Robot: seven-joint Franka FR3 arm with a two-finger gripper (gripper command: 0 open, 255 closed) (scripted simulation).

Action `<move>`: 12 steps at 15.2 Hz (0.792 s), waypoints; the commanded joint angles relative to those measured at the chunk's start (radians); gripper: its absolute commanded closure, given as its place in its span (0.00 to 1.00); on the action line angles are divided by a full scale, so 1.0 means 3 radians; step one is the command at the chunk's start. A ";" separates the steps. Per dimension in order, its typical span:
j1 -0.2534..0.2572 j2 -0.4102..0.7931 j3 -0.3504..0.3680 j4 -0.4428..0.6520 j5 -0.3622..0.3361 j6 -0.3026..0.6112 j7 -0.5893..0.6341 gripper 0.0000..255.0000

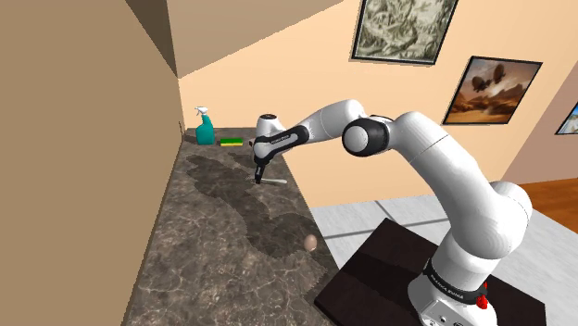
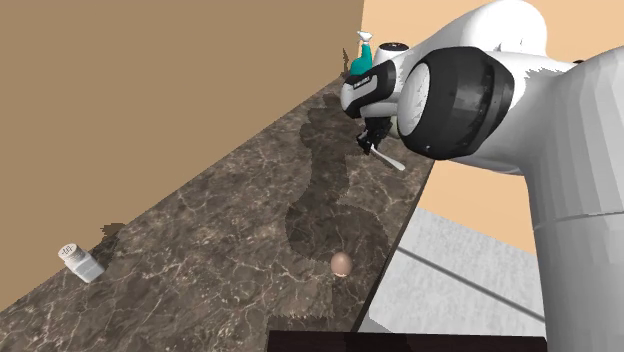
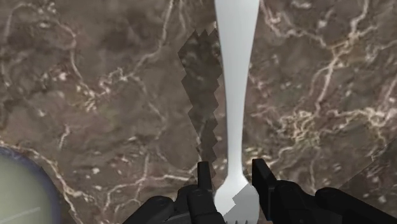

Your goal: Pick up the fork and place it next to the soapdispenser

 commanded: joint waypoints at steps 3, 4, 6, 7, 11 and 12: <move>0.0000 0.0003 0.0000 0.0004 0.0000 0.0002 0.0000 1.00; 0.0000 0.0003 0.0000 0.0004 0.0000 0.0002 0.0000 1.00; 0.0000 0.0003 0.0000 0.0004 0.0000 0.0002 -0.0001 0.00; 0.0000 0.0003 0.0000 0.0003 0.0000 0.0002 0.0000 0.00; -0.0011 -0.0113 0.0008 -0.0095 0.0003 -0.0016 0.0003 0.00; -0.0022 -0.0223 0.0016 -0.0183 0.0008 -0.0040 0.0006 0.00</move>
